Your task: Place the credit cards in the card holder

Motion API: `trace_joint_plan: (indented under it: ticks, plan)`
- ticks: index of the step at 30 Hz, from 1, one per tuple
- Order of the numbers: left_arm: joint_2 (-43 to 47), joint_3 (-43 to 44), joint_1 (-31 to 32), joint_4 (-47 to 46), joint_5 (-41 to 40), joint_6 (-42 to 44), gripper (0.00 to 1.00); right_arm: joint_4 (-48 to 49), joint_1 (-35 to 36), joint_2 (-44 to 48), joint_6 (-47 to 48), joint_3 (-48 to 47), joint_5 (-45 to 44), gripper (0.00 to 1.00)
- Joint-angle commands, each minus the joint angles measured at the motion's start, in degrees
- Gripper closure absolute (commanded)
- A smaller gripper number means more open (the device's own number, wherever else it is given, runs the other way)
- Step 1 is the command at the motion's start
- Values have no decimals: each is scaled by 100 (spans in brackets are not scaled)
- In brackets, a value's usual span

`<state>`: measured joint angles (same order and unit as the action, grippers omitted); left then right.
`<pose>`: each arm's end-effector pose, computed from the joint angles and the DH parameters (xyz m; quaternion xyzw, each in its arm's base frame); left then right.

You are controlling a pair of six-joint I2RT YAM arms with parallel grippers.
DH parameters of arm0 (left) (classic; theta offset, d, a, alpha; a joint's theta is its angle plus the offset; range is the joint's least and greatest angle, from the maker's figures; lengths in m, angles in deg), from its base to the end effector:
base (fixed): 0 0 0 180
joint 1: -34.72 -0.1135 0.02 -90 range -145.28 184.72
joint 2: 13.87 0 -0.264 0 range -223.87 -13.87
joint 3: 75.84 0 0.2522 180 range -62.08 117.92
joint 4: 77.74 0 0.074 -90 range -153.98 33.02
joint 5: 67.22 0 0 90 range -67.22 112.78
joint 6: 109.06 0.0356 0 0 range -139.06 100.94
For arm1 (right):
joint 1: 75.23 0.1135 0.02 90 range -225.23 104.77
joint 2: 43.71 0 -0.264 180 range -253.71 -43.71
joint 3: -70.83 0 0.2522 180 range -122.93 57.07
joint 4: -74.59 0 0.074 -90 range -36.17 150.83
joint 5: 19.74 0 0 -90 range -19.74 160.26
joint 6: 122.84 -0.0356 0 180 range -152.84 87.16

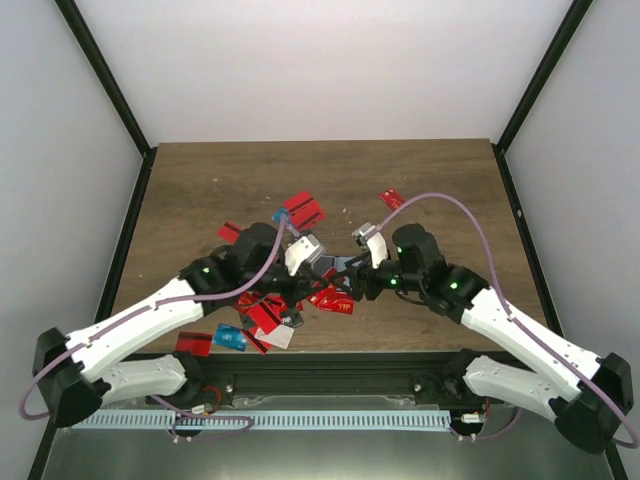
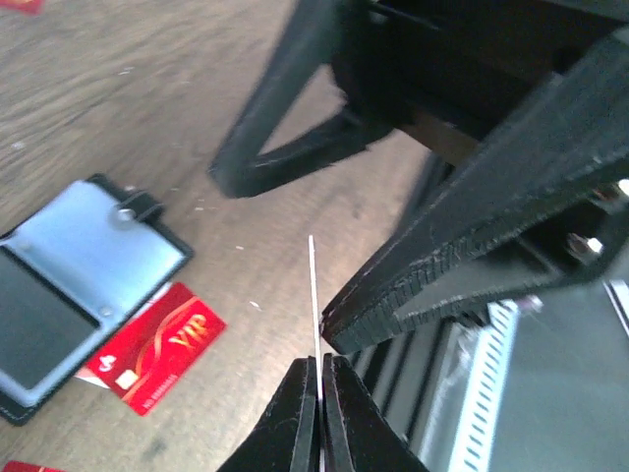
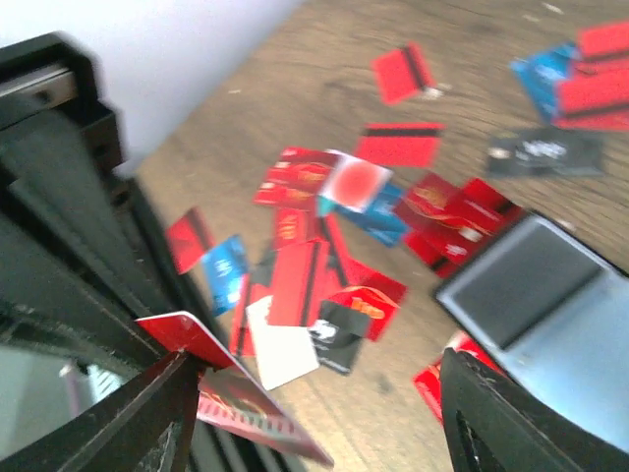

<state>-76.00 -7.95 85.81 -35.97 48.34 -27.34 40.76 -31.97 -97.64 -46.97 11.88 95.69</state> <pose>0.1346 -0.1912 0.3098 0.4106 0.7724 -0.3905 0.2870 0.1416 0.1542 0.2978 -0.3196 0.7845 0.4046 0.3445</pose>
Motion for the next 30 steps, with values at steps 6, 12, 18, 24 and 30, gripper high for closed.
trace_joint_plan:
  ticks: [6,12,18,24,30]
  plan:
    - [-1466,-92,-758,-1225,-582,-1660,96,-36,-1183,-1015,-1475,154,-954,33]
    - [-2530,220,-1032,-1195,-333,-2098,96,373,-1473,-1372,-1816,445,-901,35]
    - [-3181,603,-1122,-962,-416,-2154,96,670,-1486,-1872,-1790,547,-574,37]
    - [-3664,848,-1179,-977,-351,-2084,96,1031,-1497,-2294,-1923,583,-257,37]
    - [-4001,958,-1250,-1068,-292,-2030,96,1321,-1503,-2831,-2170,657,-3,37]
